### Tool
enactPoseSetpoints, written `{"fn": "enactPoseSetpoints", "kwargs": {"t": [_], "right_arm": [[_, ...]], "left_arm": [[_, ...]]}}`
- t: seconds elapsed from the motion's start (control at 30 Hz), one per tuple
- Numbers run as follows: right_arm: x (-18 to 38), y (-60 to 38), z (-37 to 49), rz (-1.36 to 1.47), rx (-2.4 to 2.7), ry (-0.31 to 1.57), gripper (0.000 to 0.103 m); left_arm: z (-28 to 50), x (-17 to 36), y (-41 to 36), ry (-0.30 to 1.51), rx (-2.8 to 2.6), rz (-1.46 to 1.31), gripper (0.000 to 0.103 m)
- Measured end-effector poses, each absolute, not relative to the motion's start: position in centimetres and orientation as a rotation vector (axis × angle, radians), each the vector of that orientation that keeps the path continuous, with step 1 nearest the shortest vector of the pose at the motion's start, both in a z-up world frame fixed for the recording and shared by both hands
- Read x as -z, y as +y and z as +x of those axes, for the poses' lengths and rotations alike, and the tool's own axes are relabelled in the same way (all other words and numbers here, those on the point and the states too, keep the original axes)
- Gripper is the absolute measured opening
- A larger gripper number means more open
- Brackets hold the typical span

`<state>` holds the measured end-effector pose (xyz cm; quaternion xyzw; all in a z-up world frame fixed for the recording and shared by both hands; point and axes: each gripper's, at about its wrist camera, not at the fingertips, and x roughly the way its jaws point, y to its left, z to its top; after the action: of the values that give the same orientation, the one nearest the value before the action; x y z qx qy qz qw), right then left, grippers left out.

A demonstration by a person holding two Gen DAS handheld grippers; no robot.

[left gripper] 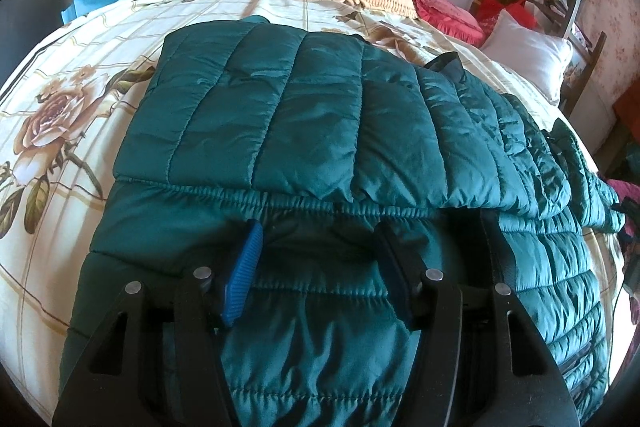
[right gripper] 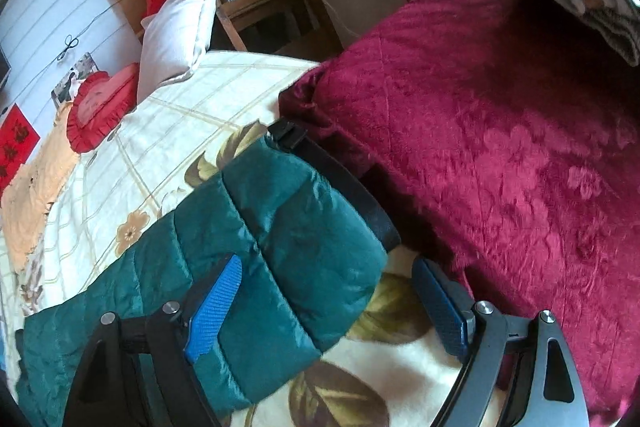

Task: Fold large clothes
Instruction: 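Grasp the sleeve cuff with the right gripper and lift it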

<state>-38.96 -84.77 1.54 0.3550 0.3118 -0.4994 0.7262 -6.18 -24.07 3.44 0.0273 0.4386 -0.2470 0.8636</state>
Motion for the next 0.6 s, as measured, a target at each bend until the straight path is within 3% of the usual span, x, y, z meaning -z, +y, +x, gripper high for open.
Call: {"fn": "enactPoseSetpoints", "kwargs": {"t": [0.27, 0.37, 0.6], "right_arm": [[-2.4, -84.4, -37.3, 0.663, 1.088, 0.703, 0.027], [-3.7, -83.8, -37.4, 0.637, 1.073, 0.673, 0.019], [-8.6, -80.7, -37.2, 0.558, 0.969, 0.585, 0.018]], "left_arm": [[-6.5, -3.2, -24.7, 0.911, 0.512, 0.08, 0.06], [-6.6, -3.2, -24.7, 0.911, 0.512, 0.079, 0.06], [-6.6, -3.2, -24.7, 0.91, 0.513, 0.077, 0.06]]}}
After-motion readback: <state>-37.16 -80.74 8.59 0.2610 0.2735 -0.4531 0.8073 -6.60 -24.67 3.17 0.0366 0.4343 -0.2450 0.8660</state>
